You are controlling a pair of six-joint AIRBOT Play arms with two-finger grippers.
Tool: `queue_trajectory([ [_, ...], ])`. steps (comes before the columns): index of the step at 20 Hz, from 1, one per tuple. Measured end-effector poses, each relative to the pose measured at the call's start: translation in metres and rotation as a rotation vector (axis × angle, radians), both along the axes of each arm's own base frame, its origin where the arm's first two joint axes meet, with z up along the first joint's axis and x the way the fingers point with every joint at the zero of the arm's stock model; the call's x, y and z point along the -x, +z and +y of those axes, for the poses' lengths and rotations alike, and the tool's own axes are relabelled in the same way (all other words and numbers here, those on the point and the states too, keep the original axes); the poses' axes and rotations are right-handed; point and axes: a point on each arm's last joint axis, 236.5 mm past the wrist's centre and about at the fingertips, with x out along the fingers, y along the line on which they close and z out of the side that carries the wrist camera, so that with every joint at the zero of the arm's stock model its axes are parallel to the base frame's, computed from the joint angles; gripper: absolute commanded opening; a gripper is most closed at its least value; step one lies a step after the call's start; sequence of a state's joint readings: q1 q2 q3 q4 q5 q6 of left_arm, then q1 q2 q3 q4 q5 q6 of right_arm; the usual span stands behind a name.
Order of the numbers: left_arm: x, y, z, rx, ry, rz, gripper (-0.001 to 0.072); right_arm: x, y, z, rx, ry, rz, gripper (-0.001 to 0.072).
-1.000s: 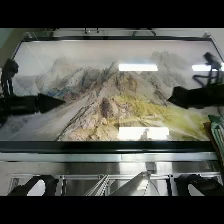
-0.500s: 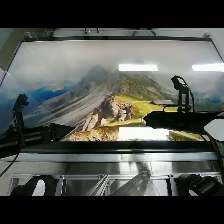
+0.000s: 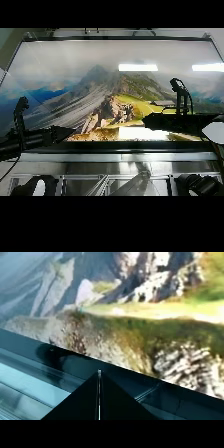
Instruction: Fold the shirts.
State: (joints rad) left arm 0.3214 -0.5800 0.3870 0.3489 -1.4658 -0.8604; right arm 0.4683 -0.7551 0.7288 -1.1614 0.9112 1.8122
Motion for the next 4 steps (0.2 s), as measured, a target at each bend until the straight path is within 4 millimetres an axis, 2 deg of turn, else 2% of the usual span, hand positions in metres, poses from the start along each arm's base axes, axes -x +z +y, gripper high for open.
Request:
queue_trajectory([
  [4,0.0000,0.0002,-0.0001,0.002,0.001,0.002,0.0029,0.0008,-0.0003,0.0001,-0.001,0.000,0.005,0.0016],
])
